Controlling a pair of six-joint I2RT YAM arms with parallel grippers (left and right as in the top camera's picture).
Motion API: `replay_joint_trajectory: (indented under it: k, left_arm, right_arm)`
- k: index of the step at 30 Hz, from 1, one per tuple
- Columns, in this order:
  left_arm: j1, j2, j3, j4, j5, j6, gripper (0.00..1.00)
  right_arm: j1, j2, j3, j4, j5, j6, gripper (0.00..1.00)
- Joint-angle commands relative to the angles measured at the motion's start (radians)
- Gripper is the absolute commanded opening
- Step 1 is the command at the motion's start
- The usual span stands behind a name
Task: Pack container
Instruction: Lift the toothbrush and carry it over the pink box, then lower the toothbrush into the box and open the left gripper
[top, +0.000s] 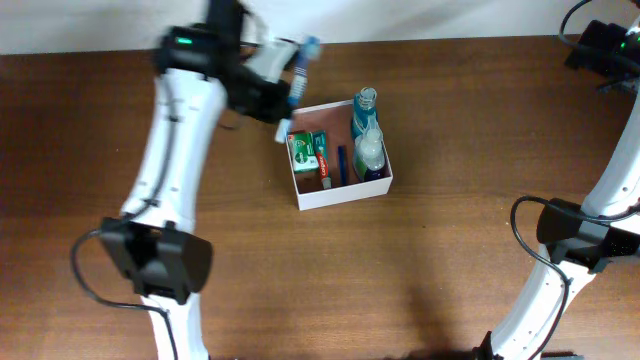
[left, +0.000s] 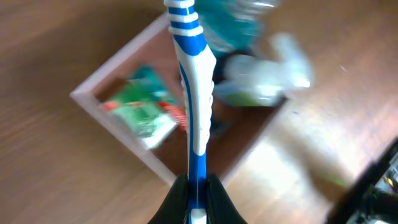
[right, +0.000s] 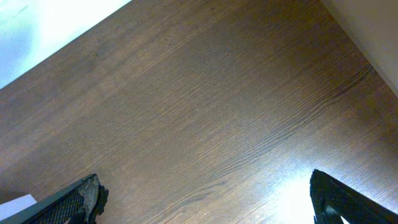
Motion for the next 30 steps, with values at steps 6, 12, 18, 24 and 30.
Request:
replay_joint_trajectory:
  k: [6,12,18,24,30]
  left_arm:
    - [-0.169,0.038,0.002,0.002,-0.129,-0.097,0.04]
    - [-0.18,0.1,0.002,0.0,-0.143,-0.14,0.04]
    - [-0.179,0.113,0.002,0.033,-0.144,-0.141,0.03]
    - [-0.156,0.113,0.002,0.037,-0.144,-0.212,0.01]
    - [-0.141,0.13,0.002,0.008,-0.17,-0.22,0.02]
  right_arm:
    - [-0.003,0.017,-0.003,-0.006,-0.002,0.005,0.98]
    - [-0.003,0.017,-0.003,-0.006,-0.002,0.005,0.98]
    - [-0.003,0.017,-0.003,-0.006,-0.002,0.005,0.98]
    - [-0.003,0.017,-0.003,-0.006,-0.002,0.005,0.98]
    - [-0.003,0.017,-0.003,-0.006,-0.002,0.005,0.98]
